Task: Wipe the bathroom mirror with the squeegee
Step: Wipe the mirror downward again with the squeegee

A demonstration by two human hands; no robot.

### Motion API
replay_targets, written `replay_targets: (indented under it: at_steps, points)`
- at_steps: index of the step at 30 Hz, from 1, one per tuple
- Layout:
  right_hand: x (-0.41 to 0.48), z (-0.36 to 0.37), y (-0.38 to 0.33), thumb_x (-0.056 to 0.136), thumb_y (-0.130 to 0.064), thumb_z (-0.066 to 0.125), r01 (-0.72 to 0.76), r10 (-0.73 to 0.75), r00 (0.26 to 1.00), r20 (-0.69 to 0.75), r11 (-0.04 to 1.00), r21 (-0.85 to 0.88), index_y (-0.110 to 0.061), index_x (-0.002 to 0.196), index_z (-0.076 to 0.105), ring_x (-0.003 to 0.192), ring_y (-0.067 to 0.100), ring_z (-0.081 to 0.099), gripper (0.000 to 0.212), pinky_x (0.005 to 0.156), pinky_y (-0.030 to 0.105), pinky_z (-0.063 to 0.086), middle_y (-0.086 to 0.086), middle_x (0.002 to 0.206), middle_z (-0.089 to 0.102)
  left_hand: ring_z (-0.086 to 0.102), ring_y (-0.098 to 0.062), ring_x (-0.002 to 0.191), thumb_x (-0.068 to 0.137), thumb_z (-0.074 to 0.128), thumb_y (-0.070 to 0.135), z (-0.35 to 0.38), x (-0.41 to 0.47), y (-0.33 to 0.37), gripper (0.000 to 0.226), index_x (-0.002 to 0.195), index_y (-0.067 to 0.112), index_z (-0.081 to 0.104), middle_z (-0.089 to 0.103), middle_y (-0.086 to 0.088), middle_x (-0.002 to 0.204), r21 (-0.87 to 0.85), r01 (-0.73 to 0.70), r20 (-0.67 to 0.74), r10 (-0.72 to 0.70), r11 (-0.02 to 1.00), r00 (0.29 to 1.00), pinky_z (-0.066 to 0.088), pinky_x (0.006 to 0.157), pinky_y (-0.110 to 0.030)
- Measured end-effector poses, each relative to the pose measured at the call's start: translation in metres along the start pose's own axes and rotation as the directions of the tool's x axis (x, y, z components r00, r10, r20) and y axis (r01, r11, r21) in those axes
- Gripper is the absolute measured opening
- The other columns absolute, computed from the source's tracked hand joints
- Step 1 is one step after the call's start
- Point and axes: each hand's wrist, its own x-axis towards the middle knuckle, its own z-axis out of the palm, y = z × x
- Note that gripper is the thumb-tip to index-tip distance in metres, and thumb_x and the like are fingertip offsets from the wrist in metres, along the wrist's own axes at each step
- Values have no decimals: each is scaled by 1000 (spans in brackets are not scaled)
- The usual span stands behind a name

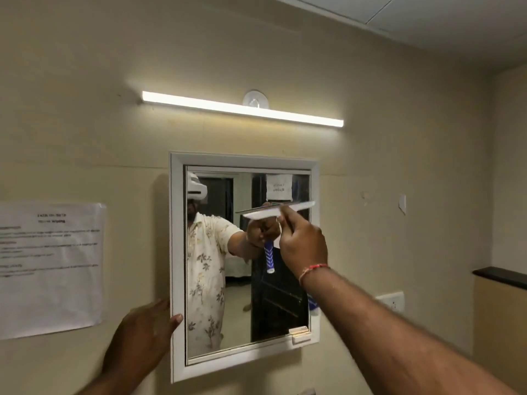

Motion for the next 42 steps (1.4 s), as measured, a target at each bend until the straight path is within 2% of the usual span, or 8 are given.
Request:
replay_targets:
  at_steps: [4,8,12,19,26,29,32,42]
  points:
    - [41,-8,-28,111,-38,55,47,-48,998,-51,999,-27,-39,147,65,86,15,73,38,75,26,59,-5,116,82,73,-40,132,106,69,45,-46,61,24,57,159,24,63,72,-8,151,-31,-50,-90,47,998,995,59,105,-50]
    - [61,-5,-39,113,-38,53,31,-31,999,-45,1000,-3,-37,148,65,91,11,70,37,80,26,58,-4,121,81,76,-50,114,103,79,26,-57,111,51,44,146,21,74,82,-22,125,25,-56,-188,60,998,980,60,93,-51]
    - [70,0,-37,113,-36,54,15,-14,1000,-25,999,37,-33,149,64,101,10,70,37,89,28,60,-7,131,77,79,-49,106,97,87,20,-52,114,53,31,128,21,85,85,-19,111,-11,-8,-226,5,1000,974,60,88,-48]
    - [83,15,-42,113,-34,54,-42,46,999,-28,989,140,-27,149,63,126,20,68,38,99,29,53,-2,140,73,77,-44,120,99,84,31,-49,115,50,37,134,20,82,83,-13,126,-59,35,-217,-47,998,975,59,97,-46]
    - [66,19,-37,114,-31,52,-178,169,984,57,951,255,-27,143,67,115,19,69,33,80,21,50,-1,127,74,78,-46,111,104,78,33,-35,106,49,31,132,20,82,86,-14,115,-126,74,-229,-101,989,968,52,83,-38]
    - [42,19,-26,114,-32,51,-232,210,972,104,925,302,-29,146,65,120,17,68,35,95,33,60,-1,134,72,78,-49,105,107,74,34,-27,98,47,33,134,16,81,85,-20,110,-134,68,-262,-102,989,960,54,82,-41]
    - [15,25,-14,114,-32,50,-290,257,957,138,889,355,-31,144,67,127,17,66,34,108,41,58,-2,139,71,77,-50,111,109,71,33,-19,87,44,37,140,15,78,83,-21,118,-150,77,-270,-115,986,956,61,90,-50]
    - [-75,53,41,115,-34,48,-377,321,925,204,839,393,-44,144,66,115,8,68,35,104,35,60,-16,128,71,80,-46,104,109,72,28,10,35,28,38,144,15,74,83,-19,120,-197,114,-273,-166,974,948,60,85,-47]
